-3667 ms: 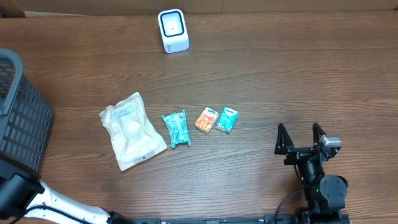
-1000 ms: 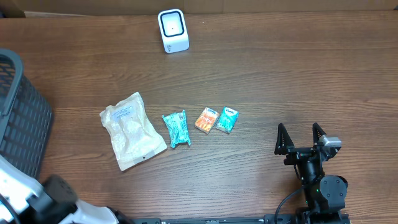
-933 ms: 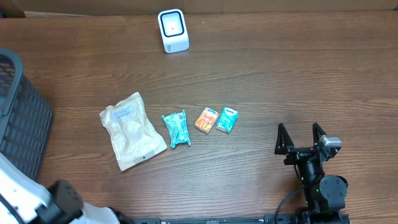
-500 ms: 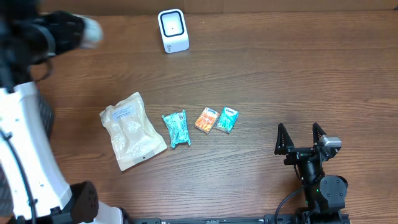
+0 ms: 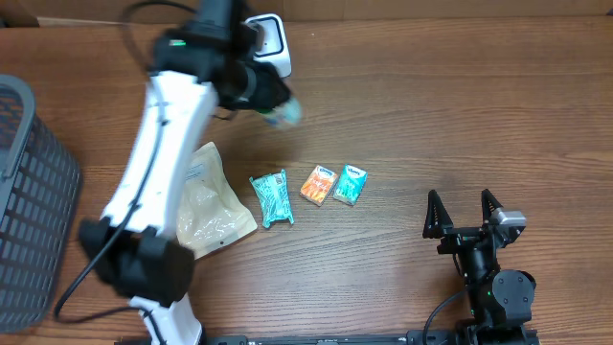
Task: Scan the item barcode
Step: 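Carry the green-capped bottle toward the scanner and table center, then set the bottle upright right of the Kleenex pack and release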
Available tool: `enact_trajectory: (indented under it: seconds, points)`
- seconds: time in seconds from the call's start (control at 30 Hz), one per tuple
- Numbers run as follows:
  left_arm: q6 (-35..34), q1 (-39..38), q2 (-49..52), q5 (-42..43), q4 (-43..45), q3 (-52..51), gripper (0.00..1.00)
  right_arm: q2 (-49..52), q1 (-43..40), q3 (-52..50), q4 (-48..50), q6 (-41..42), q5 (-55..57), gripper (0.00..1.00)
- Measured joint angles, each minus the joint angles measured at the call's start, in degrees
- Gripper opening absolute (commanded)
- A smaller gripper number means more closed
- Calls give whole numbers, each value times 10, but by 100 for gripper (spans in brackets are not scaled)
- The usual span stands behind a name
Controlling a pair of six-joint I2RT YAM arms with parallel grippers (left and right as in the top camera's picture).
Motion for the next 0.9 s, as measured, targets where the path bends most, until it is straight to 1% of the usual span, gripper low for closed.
enact_trajectory:
  seconds: [0.27, 0.47, 0.73, 0.83, 0.9]
  points:
    - [-13, -129, 76, -11, 69, 0, 43, 0, 0, 0, 0, 0, 0, 100]
    - [-16, -211, 126, -34, 98, 0, 43, 0, 0, 0, 0, 0, 0, 100]
    - [-26, -271, 179, -56, 110, -1, 43, 0, 0, 0, 0, 0, 0, 100]
    - [-27, -279, 181, -64, 112, -1, 48, 0, 0, 0, -1, 0, 0, 100]
    - [-28, -282, 181, -67, 115, -1, 55, 0, 0, 0, 0, 0, 0, 100]
